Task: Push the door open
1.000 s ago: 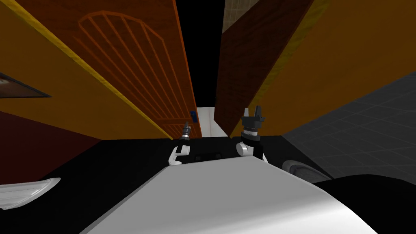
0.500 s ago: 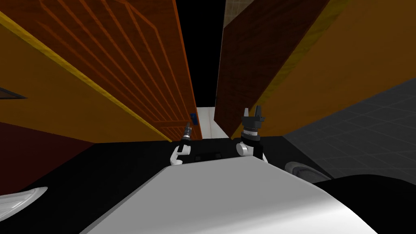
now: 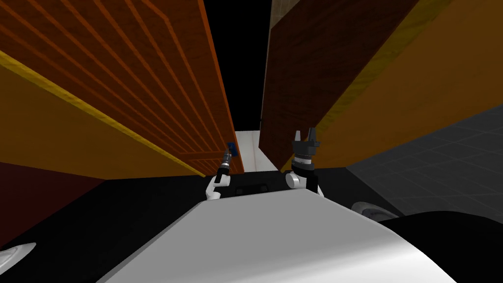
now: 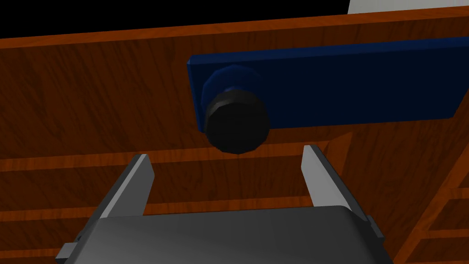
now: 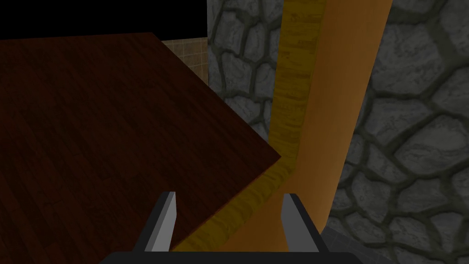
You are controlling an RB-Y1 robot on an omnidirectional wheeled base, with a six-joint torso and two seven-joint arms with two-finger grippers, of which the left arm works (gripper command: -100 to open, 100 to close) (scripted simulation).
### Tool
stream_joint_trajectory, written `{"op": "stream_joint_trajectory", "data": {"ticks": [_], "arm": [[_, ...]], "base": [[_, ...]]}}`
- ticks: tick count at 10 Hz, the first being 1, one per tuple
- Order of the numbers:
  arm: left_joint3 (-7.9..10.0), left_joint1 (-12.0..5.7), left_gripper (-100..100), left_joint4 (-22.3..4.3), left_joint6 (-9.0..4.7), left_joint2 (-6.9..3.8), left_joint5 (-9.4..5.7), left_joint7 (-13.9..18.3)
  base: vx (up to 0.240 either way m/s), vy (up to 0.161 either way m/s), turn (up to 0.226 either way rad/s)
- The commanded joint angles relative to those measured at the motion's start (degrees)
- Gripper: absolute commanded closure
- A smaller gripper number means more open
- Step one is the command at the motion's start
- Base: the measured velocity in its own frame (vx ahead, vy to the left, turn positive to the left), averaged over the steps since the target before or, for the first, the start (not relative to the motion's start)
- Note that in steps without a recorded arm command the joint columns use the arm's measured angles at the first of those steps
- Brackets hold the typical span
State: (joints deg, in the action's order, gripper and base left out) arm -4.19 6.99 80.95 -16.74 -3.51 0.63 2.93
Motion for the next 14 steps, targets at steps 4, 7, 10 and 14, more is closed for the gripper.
{"op": "stream_joint_trajectory", "data": {"ticks": [4, 7, 10, 14], "arm": [[0.47, -0.75, -100, -1.2, -0.25, 0.57, -0.08, -0.1], [0.47, -0.75, 100, -1.2, -0.25, 0.57, -0.08, -0.1], [0.47, -0.75, 100, -1.2, -0.25, 0.57, -0.08, -0.1], [1.75, -2.12, 100, -2.2, -0.19, -0.46, -0.5, -1.1]], "base": [[0.151, -0.004, -0.012], [-0.017, 0.005, -0.007], [0.0, 0.0, 0.0], [0.152, -0.046, 0.086]]}}
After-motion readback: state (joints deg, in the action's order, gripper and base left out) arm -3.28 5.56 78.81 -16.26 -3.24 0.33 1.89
